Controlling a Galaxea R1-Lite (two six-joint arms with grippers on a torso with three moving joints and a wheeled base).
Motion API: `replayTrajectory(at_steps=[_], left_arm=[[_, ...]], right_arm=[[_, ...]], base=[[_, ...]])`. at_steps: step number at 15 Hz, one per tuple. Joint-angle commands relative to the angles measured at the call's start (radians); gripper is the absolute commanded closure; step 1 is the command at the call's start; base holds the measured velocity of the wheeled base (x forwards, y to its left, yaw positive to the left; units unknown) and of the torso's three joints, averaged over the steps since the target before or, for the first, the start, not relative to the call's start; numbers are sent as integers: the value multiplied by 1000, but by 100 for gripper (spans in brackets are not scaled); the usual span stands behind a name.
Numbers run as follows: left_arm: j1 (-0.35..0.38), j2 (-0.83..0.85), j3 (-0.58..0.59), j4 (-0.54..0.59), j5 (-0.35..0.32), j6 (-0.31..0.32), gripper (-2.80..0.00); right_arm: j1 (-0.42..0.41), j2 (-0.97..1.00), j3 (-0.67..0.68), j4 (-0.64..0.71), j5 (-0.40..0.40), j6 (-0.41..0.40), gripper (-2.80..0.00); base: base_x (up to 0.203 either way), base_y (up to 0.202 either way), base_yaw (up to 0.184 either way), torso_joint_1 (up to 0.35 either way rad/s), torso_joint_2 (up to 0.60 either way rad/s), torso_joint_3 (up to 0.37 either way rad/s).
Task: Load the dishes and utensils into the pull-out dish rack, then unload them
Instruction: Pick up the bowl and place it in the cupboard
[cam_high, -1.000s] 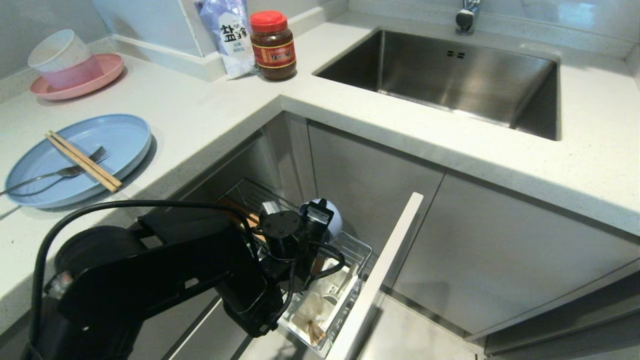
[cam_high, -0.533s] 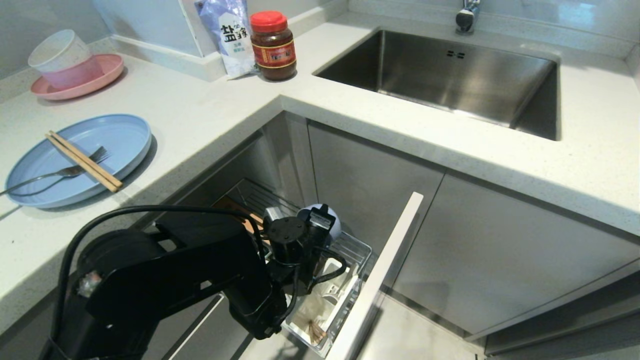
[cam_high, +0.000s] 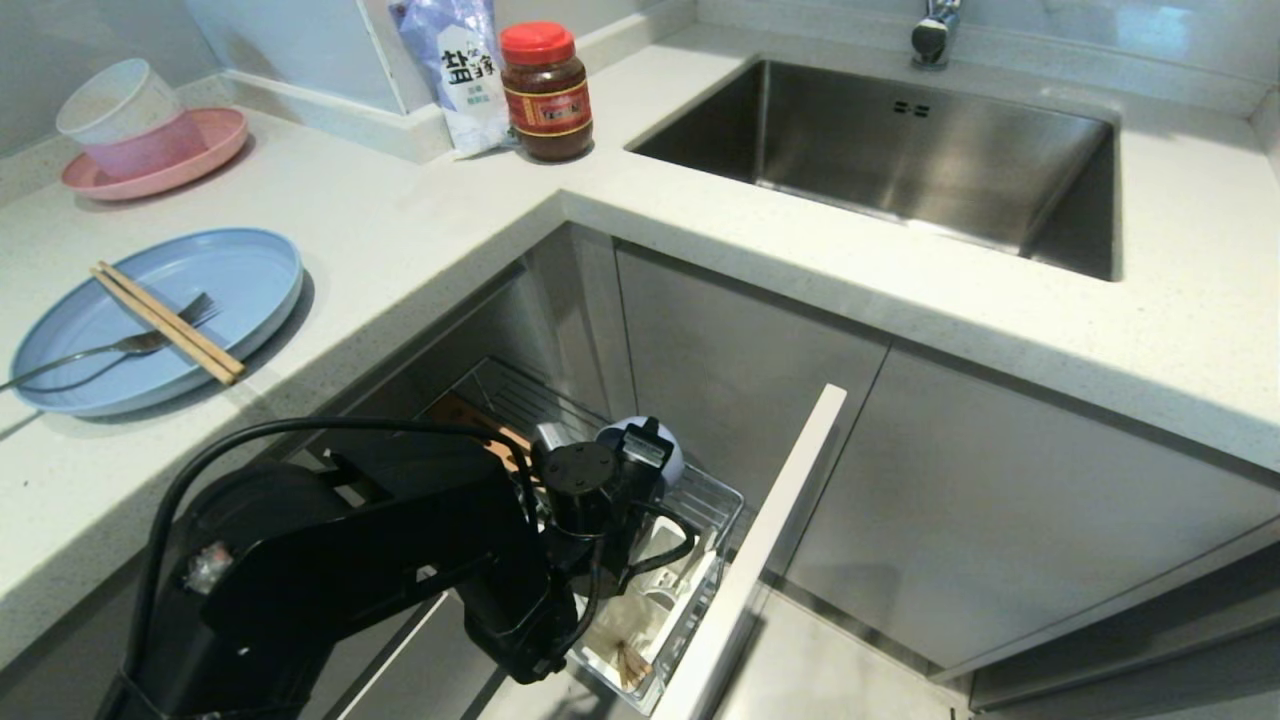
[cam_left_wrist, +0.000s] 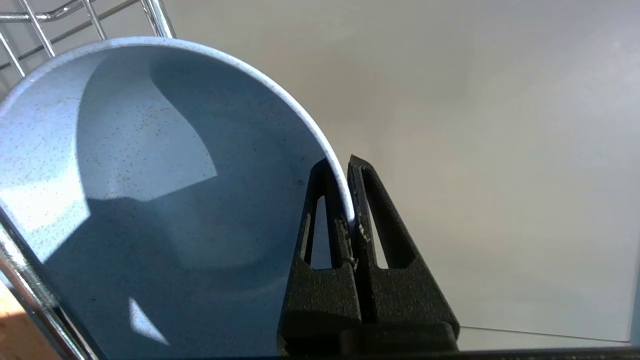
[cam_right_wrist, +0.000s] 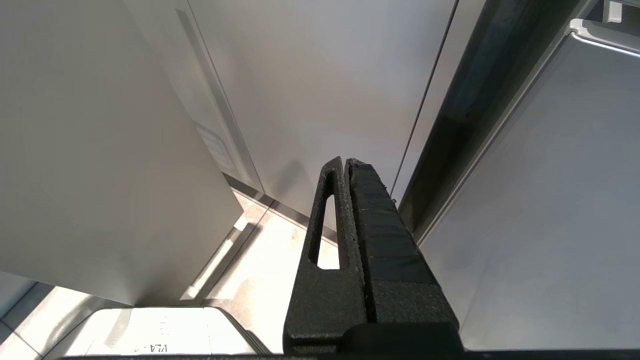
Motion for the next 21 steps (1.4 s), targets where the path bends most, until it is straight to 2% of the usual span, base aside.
replayTrajectory(at_steps=[1, 2, 3, 8, 10, 12, 17, 19, 21], left_arm=[[-2, -4, 1, -7, 2, -4, 0], [-2, -4, -1, -7, 4, -3, 0], [-5, -7, 0, -7, 7, 3, -280], [-15, -46, 1, 61, 19, 18, -280], [-20, -84, 4, 109, 32, 59, -280], [-28, -133, 5, 183, 51, 93, -280], [-63, -265, 10, 494, 91, 127, -280], [-79, -312, 10, 566, 120, 149, -280], [-90, -341, 10, 589, 169, 199, -280]], right_arm=[[0, -4, 2, 0, 0, 0, 0], [1, -4, 2, 0, 0, 0, 0], [1, -4, 2, 0, 0, 0, 0], [1, -4, 2, 0, 0, 0, 0], [0, -4, 2, 0, 0, 0, 0], [1, -4, 2, 0, 0, 0, 0], [0, -4, 2, 0, 0, 0, 0], [1, -4, 2, 0, 0, 0, 0], [1, -4, 2, 0, 0, 0, 0]], base=[[0, 0, 0, 0, 0, 0], [0, 0, 0, 0, 0, 0], [0, 0, 0, 0, 0, 0], [0, 0, 0, 0, 0, 0], [0, 0, 0, 0, 0, 0], [0, 0, 0, 0, 0, 0], [0, 0, 0, 0, 0, 0], [0, 0, 0, 0, 0, 0], [0, 0, 0, 0, 0, 0]])
